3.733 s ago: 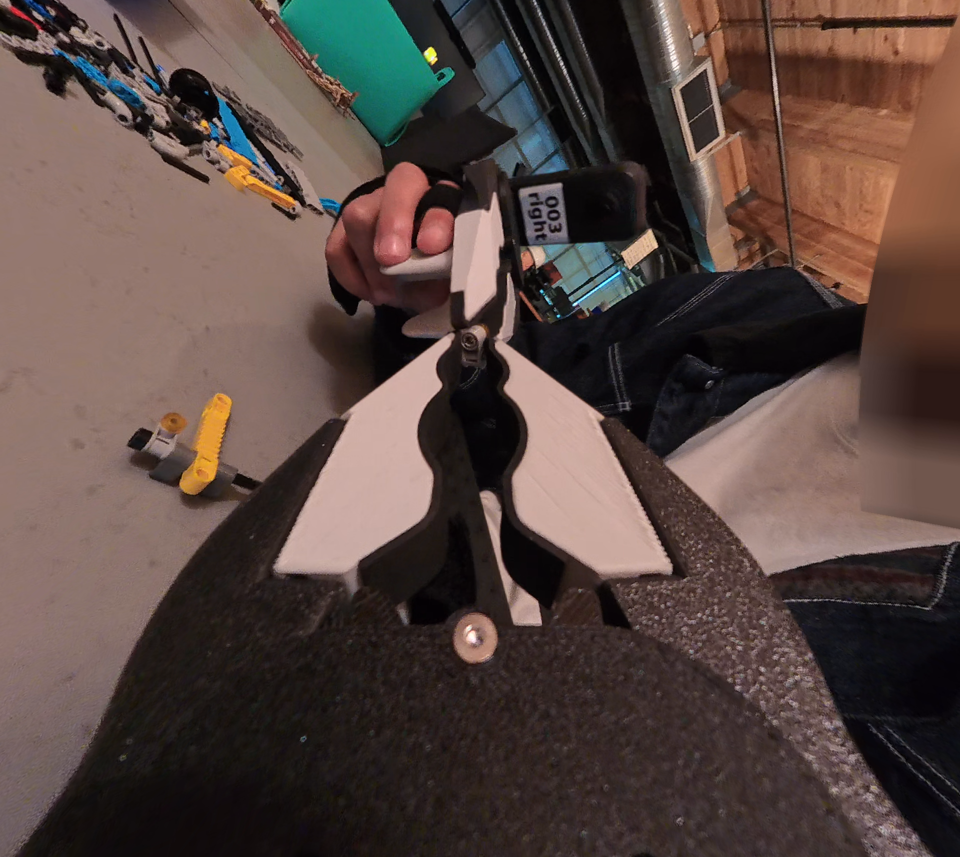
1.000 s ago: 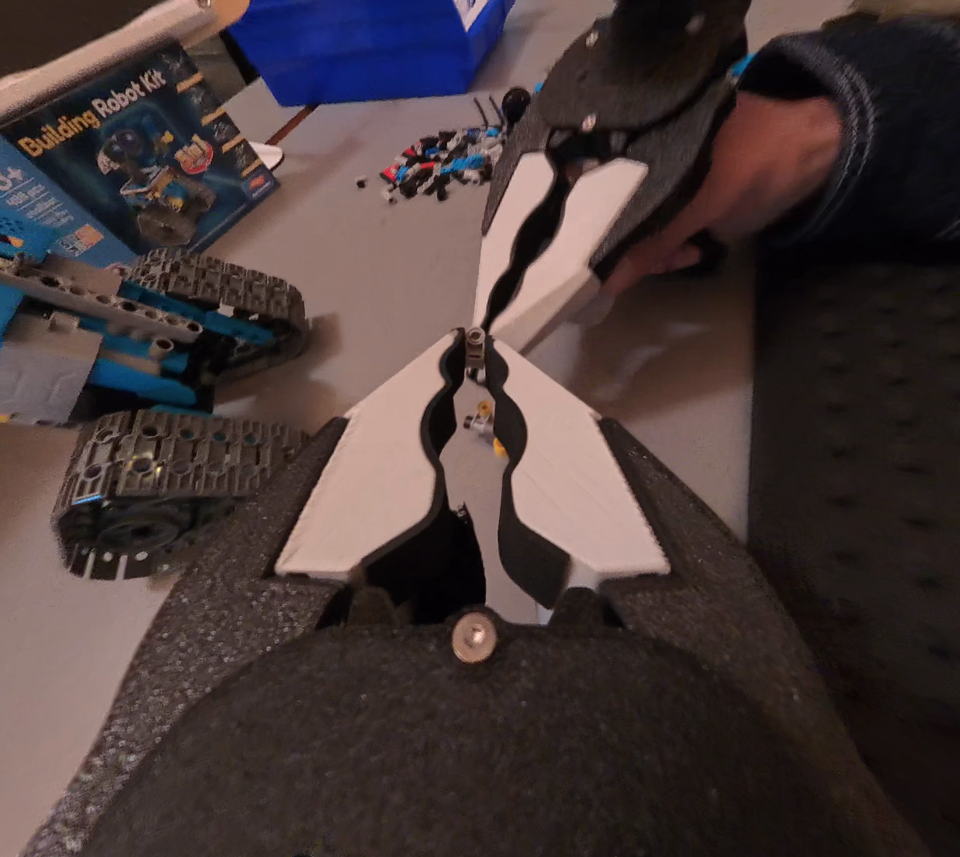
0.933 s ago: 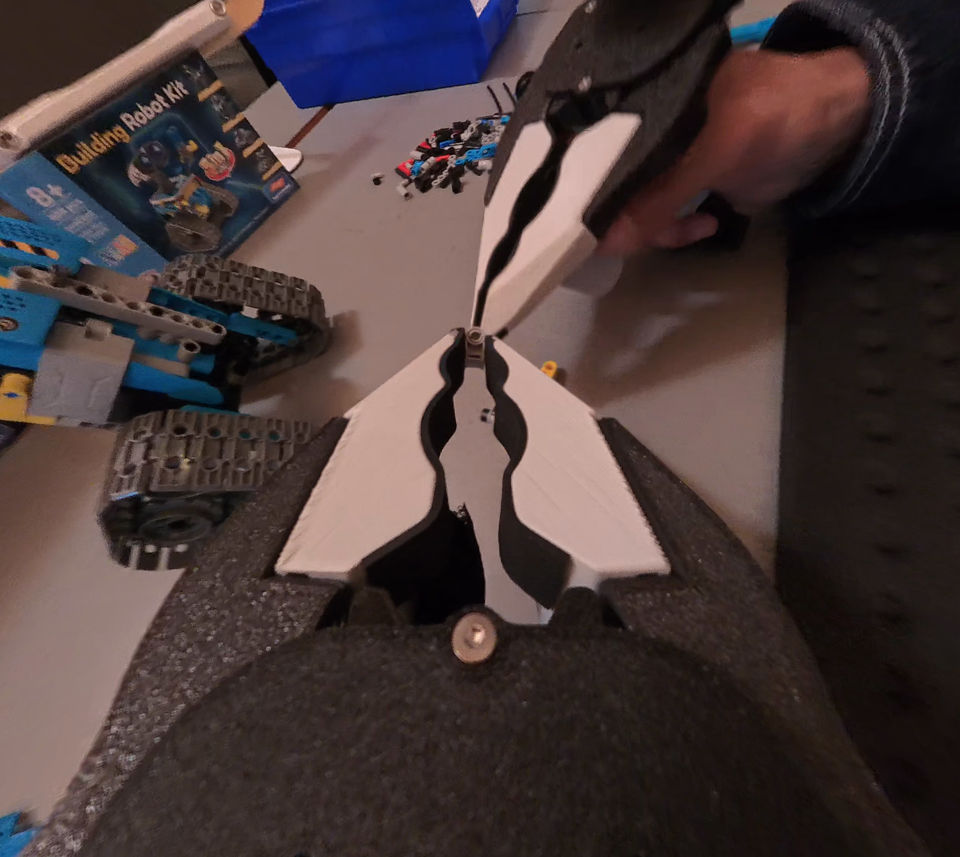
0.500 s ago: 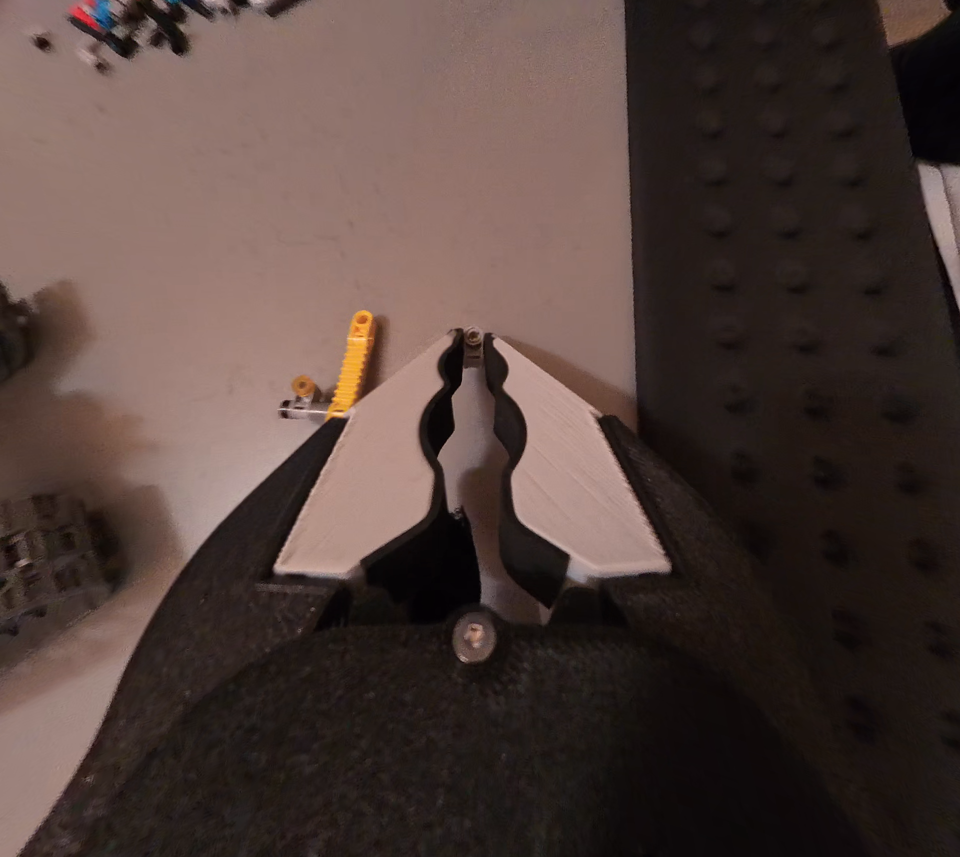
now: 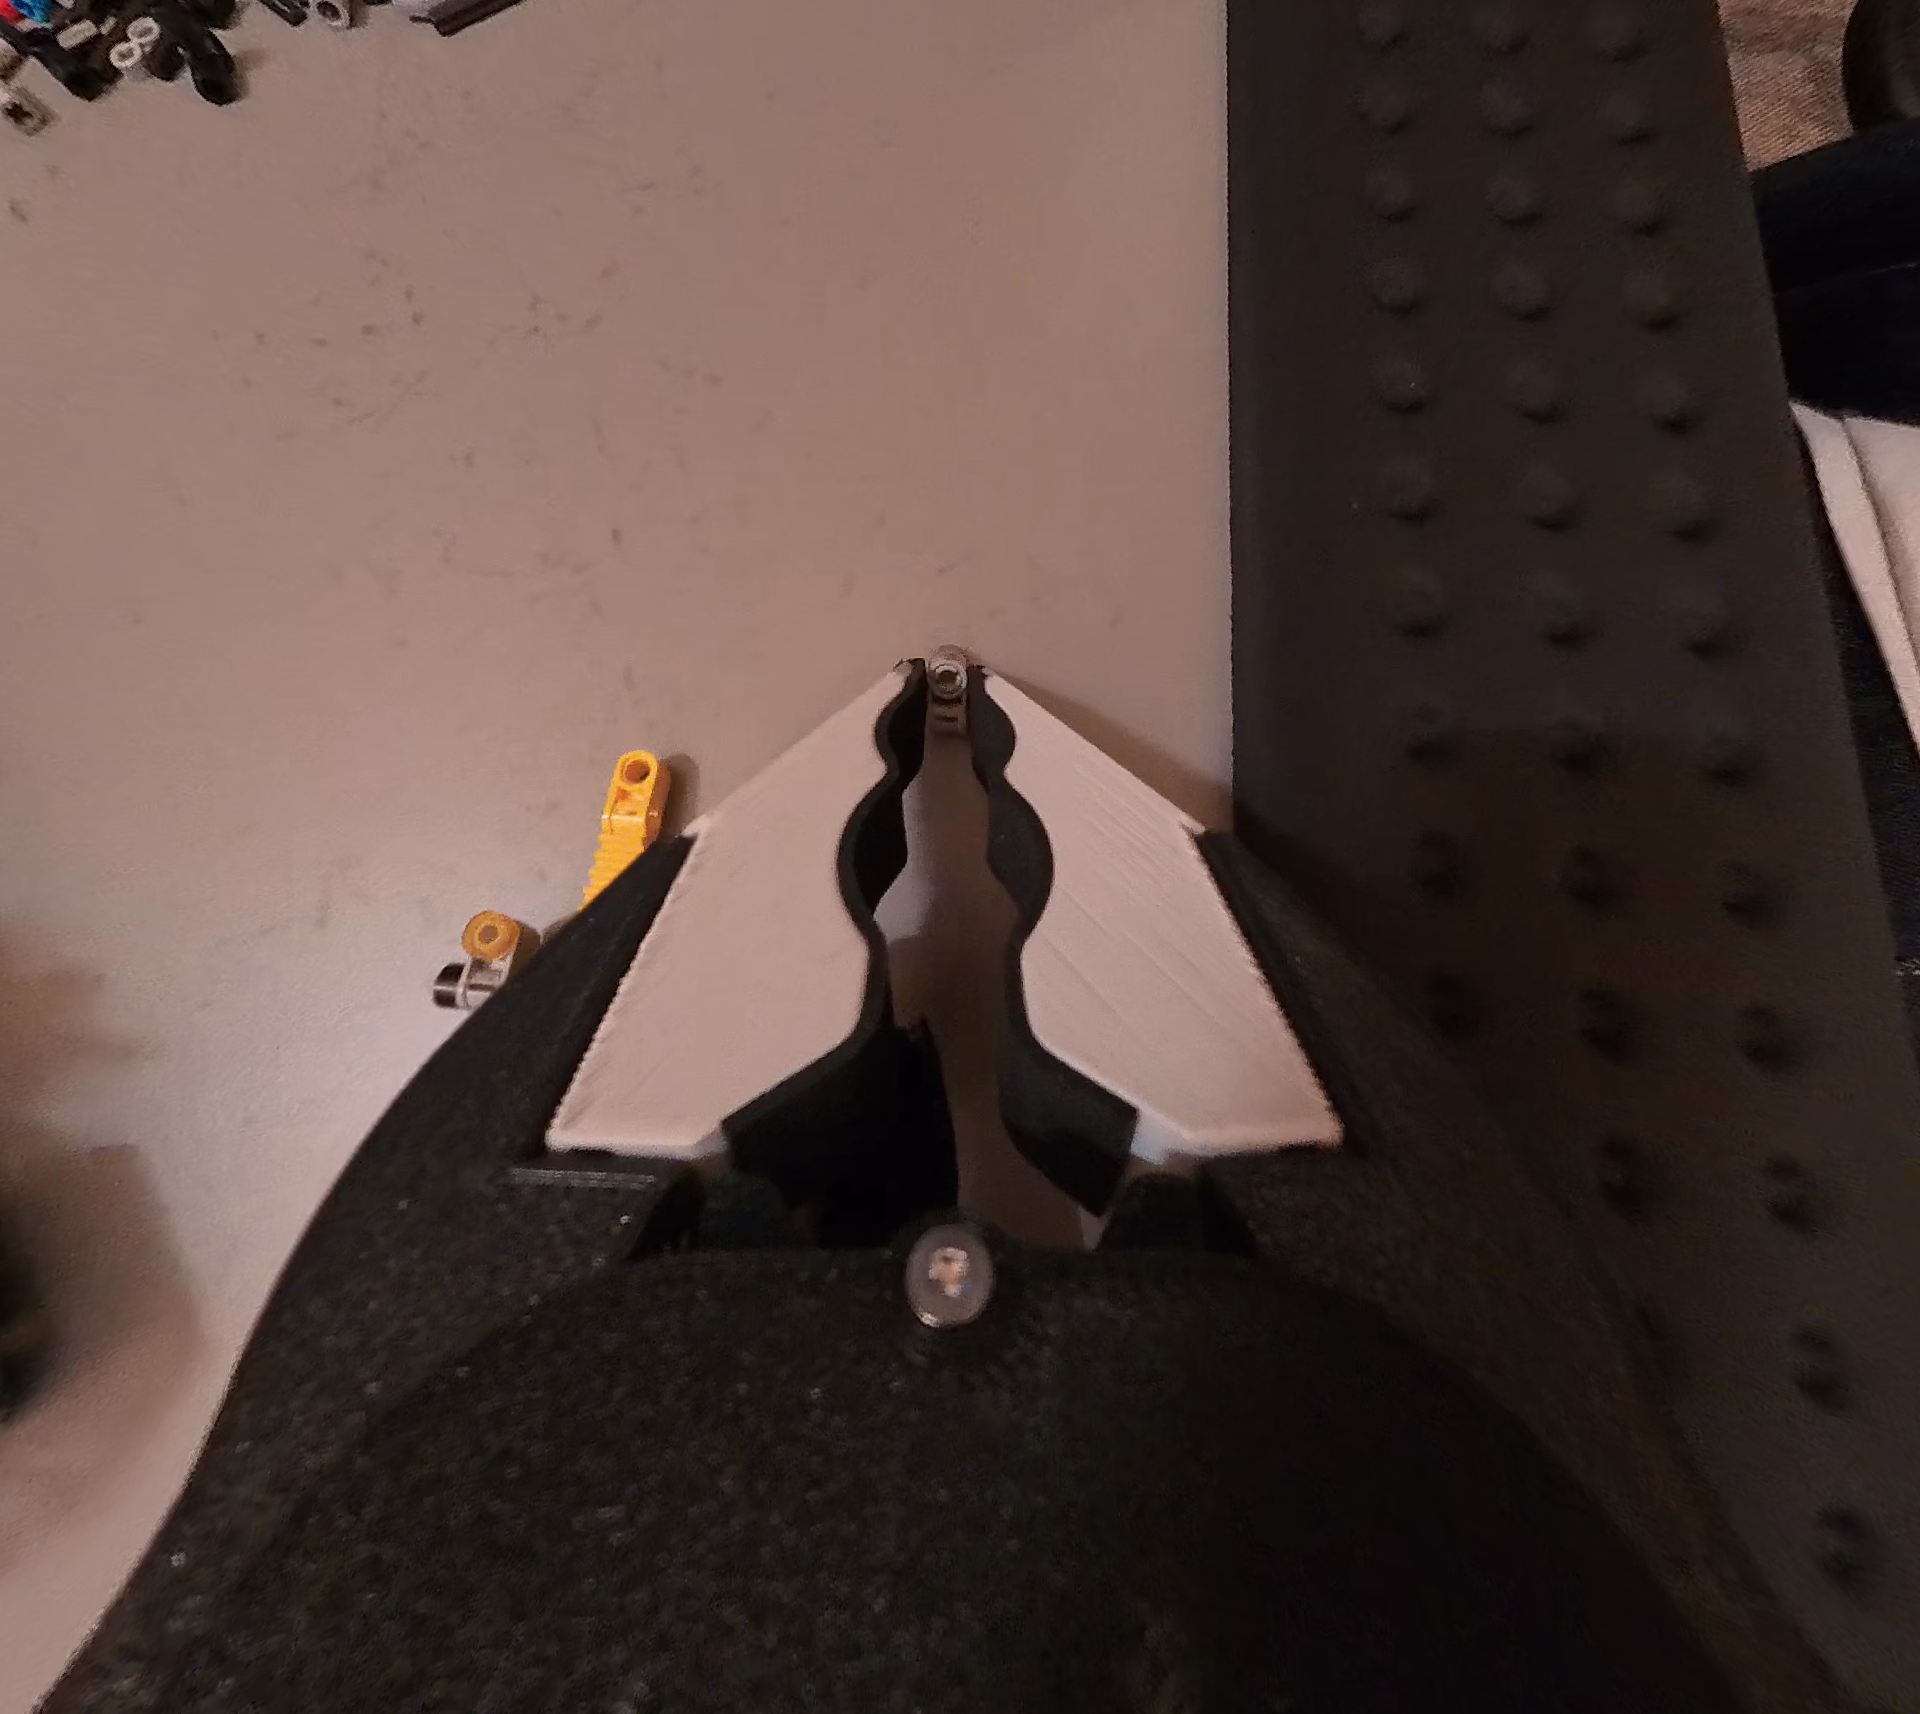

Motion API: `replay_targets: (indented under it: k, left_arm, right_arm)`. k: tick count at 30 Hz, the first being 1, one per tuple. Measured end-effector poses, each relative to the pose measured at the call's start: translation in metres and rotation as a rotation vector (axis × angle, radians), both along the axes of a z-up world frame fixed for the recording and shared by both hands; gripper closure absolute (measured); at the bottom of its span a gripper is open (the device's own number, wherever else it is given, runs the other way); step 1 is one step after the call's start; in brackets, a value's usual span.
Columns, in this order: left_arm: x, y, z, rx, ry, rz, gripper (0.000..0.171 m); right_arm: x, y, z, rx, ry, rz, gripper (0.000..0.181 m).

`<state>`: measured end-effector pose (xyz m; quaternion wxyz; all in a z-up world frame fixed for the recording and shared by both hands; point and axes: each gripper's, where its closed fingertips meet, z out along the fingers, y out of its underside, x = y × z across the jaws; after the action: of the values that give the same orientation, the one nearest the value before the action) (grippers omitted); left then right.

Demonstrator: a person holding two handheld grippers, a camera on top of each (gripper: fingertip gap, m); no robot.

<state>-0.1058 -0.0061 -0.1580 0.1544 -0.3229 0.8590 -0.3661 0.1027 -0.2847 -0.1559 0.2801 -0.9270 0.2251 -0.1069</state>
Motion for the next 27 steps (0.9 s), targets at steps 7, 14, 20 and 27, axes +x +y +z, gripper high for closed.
replay_targets:
  k: [7,14,20,27]
  left_arm:
    - [0.002,0.001,0.002,-0.029,0.004,0.025,0.159]
    - [-0.001,-0.004,0.057,-0.396,-0.007,0.037,0.150]
    - [-0.013,0.002,0.105,-0.698,-0.020,-0.031,0.143]
    - [-0.018,0.008,0.088,-0.487,-0.087,-0.059,0.164]
  right_arm:
    - [-0.062,0.087,0.084,0.022,-0.564,0.421,0.170]
    - [-0.148,0.217,0.094,0.062,-0.987,0.813,0.170]
    - [-0.195,0.277,0.092,0.152,-1.125,0.960,0.170]
    - [-0.204,0.286,0.077,0.150,-1.064,1.009,0.170]
